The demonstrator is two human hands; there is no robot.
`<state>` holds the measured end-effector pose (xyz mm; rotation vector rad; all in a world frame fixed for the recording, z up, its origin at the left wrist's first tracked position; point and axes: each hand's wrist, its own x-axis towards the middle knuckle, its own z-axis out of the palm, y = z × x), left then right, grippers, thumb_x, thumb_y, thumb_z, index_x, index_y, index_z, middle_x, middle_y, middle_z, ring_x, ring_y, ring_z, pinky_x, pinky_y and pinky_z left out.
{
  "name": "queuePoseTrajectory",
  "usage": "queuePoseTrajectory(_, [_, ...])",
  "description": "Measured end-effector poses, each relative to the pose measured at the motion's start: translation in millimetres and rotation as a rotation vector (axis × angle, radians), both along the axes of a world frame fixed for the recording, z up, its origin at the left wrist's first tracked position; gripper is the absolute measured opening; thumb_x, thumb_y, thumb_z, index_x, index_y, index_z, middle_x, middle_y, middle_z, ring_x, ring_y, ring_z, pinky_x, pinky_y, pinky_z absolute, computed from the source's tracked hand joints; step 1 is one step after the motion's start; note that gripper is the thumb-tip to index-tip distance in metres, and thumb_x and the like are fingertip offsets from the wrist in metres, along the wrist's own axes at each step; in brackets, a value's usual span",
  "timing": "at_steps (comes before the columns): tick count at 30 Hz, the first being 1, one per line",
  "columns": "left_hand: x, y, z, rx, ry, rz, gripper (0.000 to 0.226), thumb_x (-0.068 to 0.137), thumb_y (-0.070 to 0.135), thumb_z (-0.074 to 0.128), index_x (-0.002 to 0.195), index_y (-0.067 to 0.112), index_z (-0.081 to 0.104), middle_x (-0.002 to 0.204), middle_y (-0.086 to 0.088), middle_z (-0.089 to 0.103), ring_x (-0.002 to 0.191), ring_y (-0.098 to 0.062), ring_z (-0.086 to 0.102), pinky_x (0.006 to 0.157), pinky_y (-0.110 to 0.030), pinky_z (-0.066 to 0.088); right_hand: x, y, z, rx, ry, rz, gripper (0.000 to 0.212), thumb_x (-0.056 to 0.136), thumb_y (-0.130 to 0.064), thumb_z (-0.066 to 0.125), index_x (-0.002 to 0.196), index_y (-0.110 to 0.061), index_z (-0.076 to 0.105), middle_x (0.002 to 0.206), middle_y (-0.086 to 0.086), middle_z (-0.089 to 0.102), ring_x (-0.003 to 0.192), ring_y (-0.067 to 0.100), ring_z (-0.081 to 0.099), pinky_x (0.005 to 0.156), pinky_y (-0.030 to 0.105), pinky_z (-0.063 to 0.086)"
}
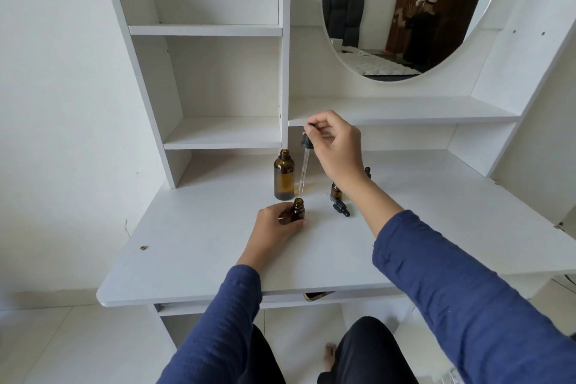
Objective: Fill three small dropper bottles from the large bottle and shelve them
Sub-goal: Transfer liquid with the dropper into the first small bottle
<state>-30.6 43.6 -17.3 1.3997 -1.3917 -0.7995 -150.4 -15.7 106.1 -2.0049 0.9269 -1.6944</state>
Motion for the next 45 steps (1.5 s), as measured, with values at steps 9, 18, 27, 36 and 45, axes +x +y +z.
queuePoseTrajectory(9, [0.0,-0.4,-0.5,-0.006,-0.014,0.008,0.023,0.076,0.016,0.075,0.098,0.016,0.068,0.090,0.003,0.068,0.078,-0.006,0.061,0.071,-0.006,0.046,1.7,-0.8,-14.5,0.003,0.031,0.008,0.005,0.083,0.000,0.060,0.087,-0.002,0.064,0.080,0.000,0.063,0.073,-0.001,0.058,0.069,0.006,0.046])
queuePoseTrajectory(18, [-0.1,-0.3,0.8,0.002,-0.018,0.022,0.026,0.077,0.016,0.074,0.102,0.015,0.067,0.093,0.000,0.068,0.082,-0.010,0.062,0.069,0.000,0.044,4.7,-1.1,-20.1,0.040,0.102,0.047,0.007,0.082,0.005,0.057,0.080,0.001,0.062,0.076,0.009,0.066,0.067,0.003,0.057,0.067,0.011,0.046])
queuePoseTrajectory(27, [0.4,-1.2,-0.8,0.026,-0.008,0.018,0.033,0.076,0.019,0.074,0.108,0.013,0.066,0.102,-0.004,0.069,0.093,-0.017,0.064,0.086,-0.022,0.049,7.8,-8.0,-4.9,0.030,0.018,0.028,0.005,0.082,-0.001,0.060,0.083,-0.003,0.064,0.079,0.009,0.068,0.073,0.013,0.063,0.069,0.014,0.050])
queuePoseTrajectory(36, [0.6,-0.3,-0.3,0.036,0.031,0.004,0.028,0.076,0.015,0.075,0.103,0.017,0.066,0.102,-0.007,0.069,0.094,-0.018,0.065,0.086,-0.023,0.050,32.2,-28.8,20.3,-0.105,-0.178,-0.069,0.007,0.086,-0.002,0.056,0.088,-0.001,0.062,0.085,0.012,0.068,0.078,0.017,0.063,0.069,0.010,0.049])
queuePoseTrajectory(45, [1.8,-2.5,-1.1,0.037,0.046,-0.004,0.029,0.076,0.013,0.075,0.104,0.015,0.066,0.100,-0.004,0.068,0.086,-0.009,0.063,0.075,-0.008,0.048,40.8,-42.5,14.3,-0.150,-0.125,-0.052,0.008,0.085,0.000,0.054,0.087,0.000,0.061,0.084,0.013,0.067,0.079,0.020,0.063,0.073,0.020,0.052])
